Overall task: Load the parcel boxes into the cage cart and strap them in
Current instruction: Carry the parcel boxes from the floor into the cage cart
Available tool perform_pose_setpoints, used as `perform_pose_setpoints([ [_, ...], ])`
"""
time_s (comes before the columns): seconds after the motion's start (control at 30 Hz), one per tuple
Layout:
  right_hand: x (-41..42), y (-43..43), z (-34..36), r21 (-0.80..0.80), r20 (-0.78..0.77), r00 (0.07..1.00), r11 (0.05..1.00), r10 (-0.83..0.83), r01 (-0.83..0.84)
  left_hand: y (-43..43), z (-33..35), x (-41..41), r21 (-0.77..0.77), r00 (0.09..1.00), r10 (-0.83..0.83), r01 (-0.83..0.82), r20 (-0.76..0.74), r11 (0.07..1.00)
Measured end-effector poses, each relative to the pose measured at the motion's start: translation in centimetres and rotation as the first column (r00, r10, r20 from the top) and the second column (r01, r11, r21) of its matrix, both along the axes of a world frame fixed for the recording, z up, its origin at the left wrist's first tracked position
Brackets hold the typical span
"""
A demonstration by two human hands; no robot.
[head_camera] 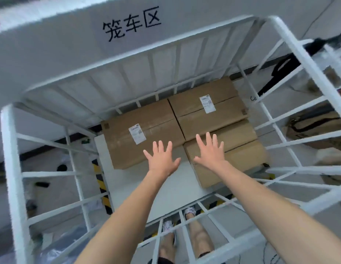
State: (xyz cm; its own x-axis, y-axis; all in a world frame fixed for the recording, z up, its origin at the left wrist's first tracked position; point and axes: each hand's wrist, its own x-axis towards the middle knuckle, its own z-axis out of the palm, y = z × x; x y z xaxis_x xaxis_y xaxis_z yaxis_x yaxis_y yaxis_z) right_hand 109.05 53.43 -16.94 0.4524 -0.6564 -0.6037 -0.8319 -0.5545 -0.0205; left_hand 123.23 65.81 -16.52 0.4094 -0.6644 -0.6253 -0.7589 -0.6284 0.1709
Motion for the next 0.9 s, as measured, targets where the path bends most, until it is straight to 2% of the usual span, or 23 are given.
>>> perform_pose_setpoints([
  [0.17,-10.4,0.3,8.6,-0.104,0.069,0.982,0.978,-0.174,0.181,-3.3,7.3,-8.8,-0.111,0.98,-0.197,0.198,0.023,0.974],
  [0.37,-26.8,-0.5,16.4,-0.16,0.141,0.887,0.874,-0.44,0.459,-9.4,14.1,-24.0,-0.25,0.889,-0.453,0.453,0.059,0.856],
  [0.57,-45.9,-0.9,20.2,-0.171,0.229,0.696,0.676,-0.681,0.717,-14.9,18.8,-41.7,-0.364,0.711,-0.687,0.685,0.149,0.631],
  [0.73,-61.0,-1.1,21.6,-0.171,0.274,0.534,0.506,-0.8,0.845,-19.1,19.7,-56.8,-0.362,0.584,-0.795,0.785,0.163,0.503],
  [0.9,-72.3,-0.6,21.8,-0.142,0.289,0.375,0.348,-0.881,0.927,-21.4,19.8,-68.9,-0.355,0.462,-0.873,0.852,0.158,0.386],
])
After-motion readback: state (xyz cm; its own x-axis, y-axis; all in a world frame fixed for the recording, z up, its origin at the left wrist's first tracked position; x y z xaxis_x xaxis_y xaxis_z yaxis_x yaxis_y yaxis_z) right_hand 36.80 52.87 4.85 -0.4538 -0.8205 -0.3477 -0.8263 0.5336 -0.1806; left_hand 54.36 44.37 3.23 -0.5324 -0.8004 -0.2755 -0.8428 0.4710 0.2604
